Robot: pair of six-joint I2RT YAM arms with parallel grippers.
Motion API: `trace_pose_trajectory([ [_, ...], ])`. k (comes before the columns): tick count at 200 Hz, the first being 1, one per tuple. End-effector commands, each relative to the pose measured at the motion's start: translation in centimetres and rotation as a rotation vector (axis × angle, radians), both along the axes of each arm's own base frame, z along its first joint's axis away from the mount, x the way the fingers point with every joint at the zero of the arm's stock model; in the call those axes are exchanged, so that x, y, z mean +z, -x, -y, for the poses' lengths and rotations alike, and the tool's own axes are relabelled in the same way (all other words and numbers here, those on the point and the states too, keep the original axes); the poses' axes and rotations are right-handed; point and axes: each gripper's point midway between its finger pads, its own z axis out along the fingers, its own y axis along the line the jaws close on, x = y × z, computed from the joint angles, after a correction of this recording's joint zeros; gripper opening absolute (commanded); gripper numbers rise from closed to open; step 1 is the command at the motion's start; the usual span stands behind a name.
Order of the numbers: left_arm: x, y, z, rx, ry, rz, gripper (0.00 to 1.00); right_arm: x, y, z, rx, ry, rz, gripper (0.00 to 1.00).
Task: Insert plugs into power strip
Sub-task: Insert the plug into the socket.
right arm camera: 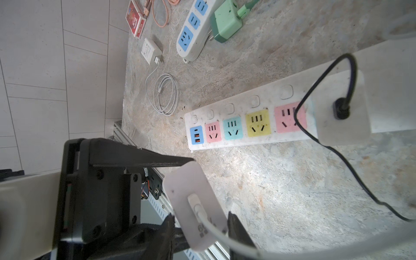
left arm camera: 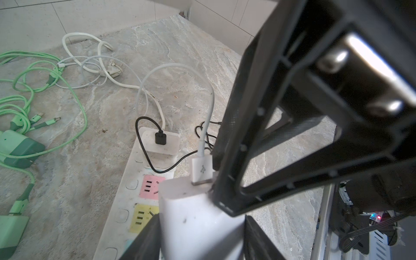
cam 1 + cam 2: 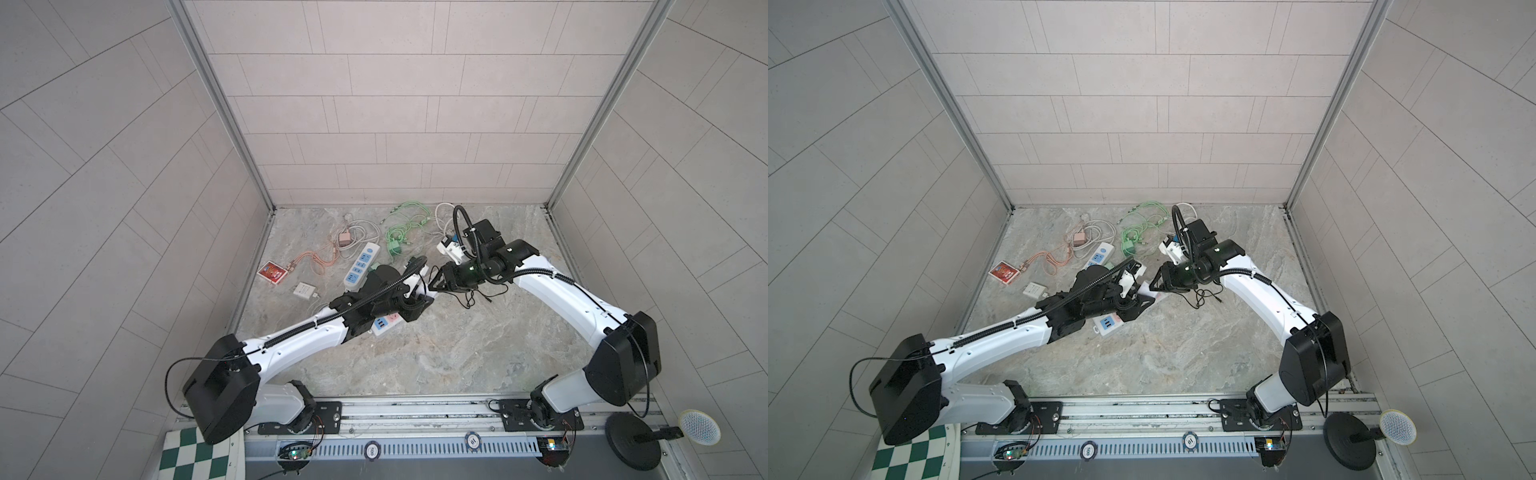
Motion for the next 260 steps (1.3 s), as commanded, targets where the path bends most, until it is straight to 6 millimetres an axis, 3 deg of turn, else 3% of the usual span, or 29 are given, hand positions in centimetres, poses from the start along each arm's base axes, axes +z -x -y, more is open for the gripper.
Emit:
trace_pose_trajectory([
  [1,4.2,0.1,1.5,-0.046,0.101,0.091,0.39,0.1,0.7,-0.6,0.036,-0.012,0.014,0.4],
  [64,5.2,0.3,2.2,-0.068,0.154,0.091,0.4,3.4,1.5,-2.1,0.073,-0.202,0.062,0.4],
  [193,7.3,-0.7,3.6,-0.095,0.181,0.158,0.4,0.8,3.6,-0.8,0.128,-0.124,0.013,0.4],
  [239,6.8,-1.5,4.1,-0.09,0.162,0.16,0.4,1.0,4.2,-1.2,0.158,-0.157,0.0,0.36],
  [260,7.0,-1.8,4.2,-0.086,0.163,0.179,0.4,1.4,4.4,-1.3,0.169,-0.17,0.007,0.4],
])
